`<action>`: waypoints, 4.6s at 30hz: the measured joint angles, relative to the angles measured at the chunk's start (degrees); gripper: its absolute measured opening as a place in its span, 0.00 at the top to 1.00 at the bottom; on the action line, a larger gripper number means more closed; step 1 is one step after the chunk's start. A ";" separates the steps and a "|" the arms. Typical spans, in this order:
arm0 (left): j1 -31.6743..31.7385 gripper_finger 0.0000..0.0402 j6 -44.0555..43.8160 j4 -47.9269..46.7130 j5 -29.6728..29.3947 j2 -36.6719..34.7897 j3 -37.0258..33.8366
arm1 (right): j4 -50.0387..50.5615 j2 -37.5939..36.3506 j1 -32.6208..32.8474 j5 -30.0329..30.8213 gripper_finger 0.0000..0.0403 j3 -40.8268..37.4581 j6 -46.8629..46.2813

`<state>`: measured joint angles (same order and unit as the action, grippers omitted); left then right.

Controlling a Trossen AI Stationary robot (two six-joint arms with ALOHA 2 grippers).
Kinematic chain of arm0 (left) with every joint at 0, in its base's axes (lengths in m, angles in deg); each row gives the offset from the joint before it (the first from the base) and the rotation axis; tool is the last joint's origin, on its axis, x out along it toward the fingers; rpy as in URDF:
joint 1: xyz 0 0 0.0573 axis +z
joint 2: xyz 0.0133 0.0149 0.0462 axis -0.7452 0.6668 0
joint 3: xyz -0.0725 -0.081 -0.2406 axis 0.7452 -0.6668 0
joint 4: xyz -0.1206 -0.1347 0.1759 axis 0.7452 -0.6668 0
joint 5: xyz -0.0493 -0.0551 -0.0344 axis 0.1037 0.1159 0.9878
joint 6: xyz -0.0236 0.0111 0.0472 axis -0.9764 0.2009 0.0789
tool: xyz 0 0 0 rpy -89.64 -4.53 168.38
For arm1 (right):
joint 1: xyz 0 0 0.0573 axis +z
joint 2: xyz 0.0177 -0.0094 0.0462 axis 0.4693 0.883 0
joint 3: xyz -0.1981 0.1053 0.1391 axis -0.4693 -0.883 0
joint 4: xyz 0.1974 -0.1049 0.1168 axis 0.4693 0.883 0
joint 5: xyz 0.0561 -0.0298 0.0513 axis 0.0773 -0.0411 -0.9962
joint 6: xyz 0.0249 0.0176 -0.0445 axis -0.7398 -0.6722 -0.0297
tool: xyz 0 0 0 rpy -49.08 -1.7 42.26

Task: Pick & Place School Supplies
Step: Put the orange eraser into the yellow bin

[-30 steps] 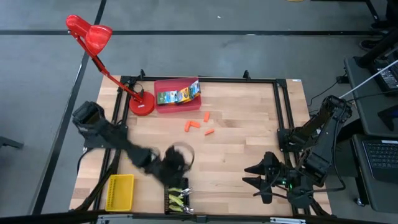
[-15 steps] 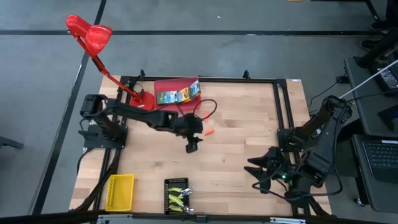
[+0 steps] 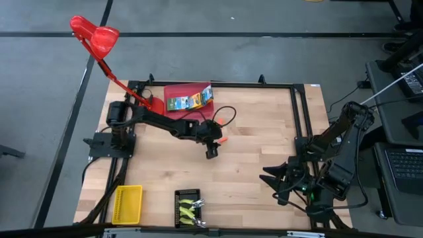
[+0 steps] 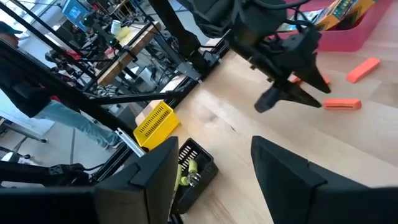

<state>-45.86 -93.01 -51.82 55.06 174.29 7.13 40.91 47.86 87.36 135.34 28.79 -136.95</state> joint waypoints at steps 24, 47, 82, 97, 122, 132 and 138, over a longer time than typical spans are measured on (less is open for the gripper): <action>3.61 0.93 -3.41 -3.13 2.01 7.65 6.28 | -1.27 0.00 0.00 -1.78 0.49 0.00 1.02; -29.14 0.93 -31.95 -46.77 2.38 -22.32 6.22 | -6.23 0.00 1.51 2.12 0.48 0.00 11.07; -69.48 0.73 -92.42 -43.89 -2.30 -26.45 -11.38 | -0.43 -0.80 8.61 15.80 0.49 -0.01 14.05; -64.41 0.45 -80.04 -43.23 -16.17 -26.45 -13.34 | 40.40 -11.95 13.01 24.47 0.49 -0.60 -17.69; -13.16 0.46 -31.95 -19.60 -14.19 -27.10 -18.40 | 32.30 -24.75 17.40 24.74 0.49 -21.21 -23.92; 5.10 0.50 -16.28 -13.04 -1.19 -15.76 -15.14 | 16.45 -22.14 17.35 24.82 0.49 -22.69 -14.79; 6.31 0.51 -12.35 -17.70 -3.41 -5.36 -4.85 | 10.48 -22.21 17.35 24.84 0.49 -22.67 -9.93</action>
<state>-39.55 -105.36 -69.52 51.65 168.92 2.27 51.39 25.65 104.72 160.18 6.12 -146.88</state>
